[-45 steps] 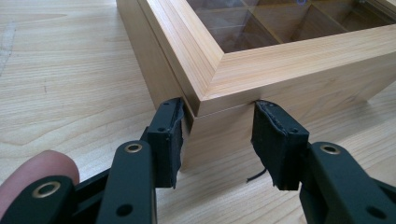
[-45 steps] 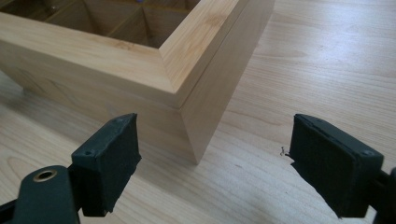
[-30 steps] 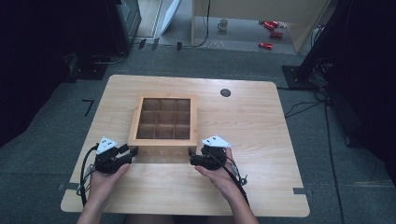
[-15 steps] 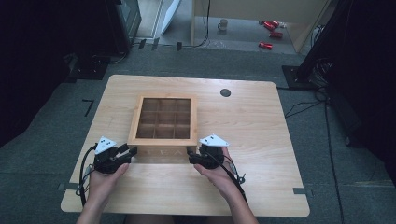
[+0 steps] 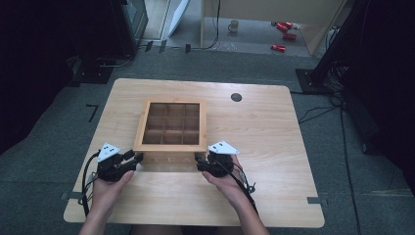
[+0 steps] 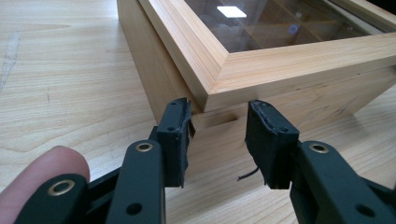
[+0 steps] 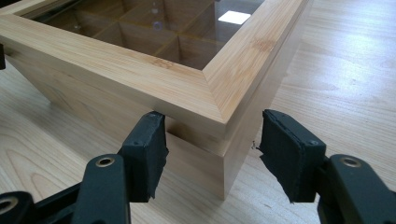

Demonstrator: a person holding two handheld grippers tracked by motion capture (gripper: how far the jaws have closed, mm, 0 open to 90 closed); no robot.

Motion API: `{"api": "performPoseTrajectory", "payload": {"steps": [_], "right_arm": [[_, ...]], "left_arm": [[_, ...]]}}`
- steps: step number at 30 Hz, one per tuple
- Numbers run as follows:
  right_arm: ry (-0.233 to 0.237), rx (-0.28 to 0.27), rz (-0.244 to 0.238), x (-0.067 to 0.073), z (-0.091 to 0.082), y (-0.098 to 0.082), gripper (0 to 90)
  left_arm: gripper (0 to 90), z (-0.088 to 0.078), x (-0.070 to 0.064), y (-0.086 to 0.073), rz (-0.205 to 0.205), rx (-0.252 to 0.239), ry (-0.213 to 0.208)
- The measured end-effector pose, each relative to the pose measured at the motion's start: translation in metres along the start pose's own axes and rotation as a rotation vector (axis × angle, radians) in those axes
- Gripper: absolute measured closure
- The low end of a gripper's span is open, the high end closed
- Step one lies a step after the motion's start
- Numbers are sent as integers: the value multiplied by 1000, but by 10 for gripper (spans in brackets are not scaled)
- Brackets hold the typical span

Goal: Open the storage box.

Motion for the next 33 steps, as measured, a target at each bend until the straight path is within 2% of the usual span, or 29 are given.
{"api": "performPoseTrajectory", "payload": {"steps": [4,6,7,8,14,15,22,24,28,31,33], "right_arm": [[-7,3,-18,1,-1,1,411],[-5,-4,-24,1,-3,3,410],[-3,-14,-28,1,-4,5,409],[-3,-14,-28,1,-4,5,409],[-19,-53,-28,-1,-11,18,332],[-30,-61,-37,-1,-12,23,314],[-34,-93,-73,-2,-18,38,302],[-34,-104,-79,-2,-20,43,301],[-42,-128,-98,-2,-23,57,300],[-40,-151,-110,-4,-25,72,301],[-40,-158,-115,-5,-25,76,301]], "left_arm": [[560,-8,2,-7,15,0,17],[529,-11,5,-14,6,14,25],[493,-13,10,-23,6,38,37],[477,-13,10,-23,6,38,37],[429,-9,27,-44,-11,85,110],[389,-7,28,-45,-12,90,117],[286,3,25,-52,53,172,197],[261,5,25,-53,56,186,203],[233,7,24,-55,75,181,216],[226,8,24,-55,78,173,214],[226,8,24,-56,79,171,211]]}}
Point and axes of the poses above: each handheld gripper's, and its own axes: z roughly forward along the jaws, y roughly out of its top, x roughly to its left, the point moved 3 cm from there along z, roughly forward along the jaws, and after that the axes turned 5 degrees about -y, right-handed, at the moved point
